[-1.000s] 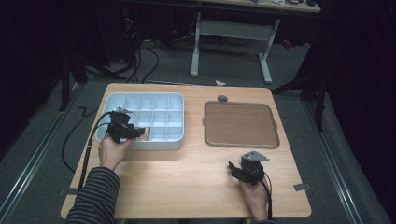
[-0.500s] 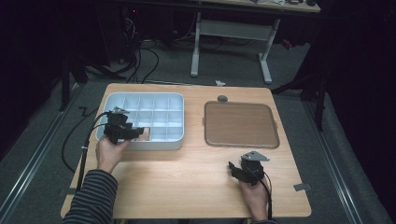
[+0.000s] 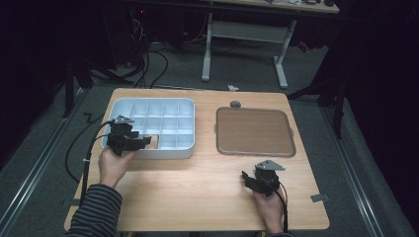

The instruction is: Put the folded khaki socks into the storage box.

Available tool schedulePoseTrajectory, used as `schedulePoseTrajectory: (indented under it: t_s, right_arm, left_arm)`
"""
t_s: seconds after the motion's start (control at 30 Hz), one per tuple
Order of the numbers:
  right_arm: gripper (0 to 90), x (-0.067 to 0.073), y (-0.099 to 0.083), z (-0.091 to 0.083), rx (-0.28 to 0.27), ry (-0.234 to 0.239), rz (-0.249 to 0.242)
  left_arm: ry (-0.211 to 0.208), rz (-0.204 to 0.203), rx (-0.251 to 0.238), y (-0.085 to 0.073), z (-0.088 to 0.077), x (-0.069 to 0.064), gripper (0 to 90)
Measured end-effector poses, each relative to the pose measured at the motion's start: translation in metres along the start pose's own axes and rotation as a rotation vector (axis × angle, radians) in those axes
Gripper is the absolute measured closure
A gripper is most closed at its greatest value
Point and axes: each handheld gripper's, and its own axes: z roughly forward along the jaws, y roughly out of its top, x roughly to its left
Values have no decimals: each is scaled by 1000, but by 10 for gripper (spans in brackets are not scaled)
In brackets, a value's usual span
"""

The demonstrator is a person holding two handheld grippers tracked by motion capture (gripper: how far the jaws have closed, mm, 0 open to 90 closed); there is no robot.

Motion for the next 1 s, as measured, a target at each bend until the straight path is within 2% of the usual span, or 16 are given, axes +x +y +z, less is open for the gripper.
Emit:
schedulePoseTrajectory:
  t_s: [0.23,0.37,1.0]
  right_arm:
    - [404,0,0,0,0,0,0]
    - [404,0,0,0,0,0,0]
    - [404,0,0,0,0,0,0]
  left_arm:
    - [3,10,-2,-4,-6,-3,421]
    - [-6,2,-23,-6,-11,-5,421]
    - [-27,-18,-60,-21,-24,-9,420]
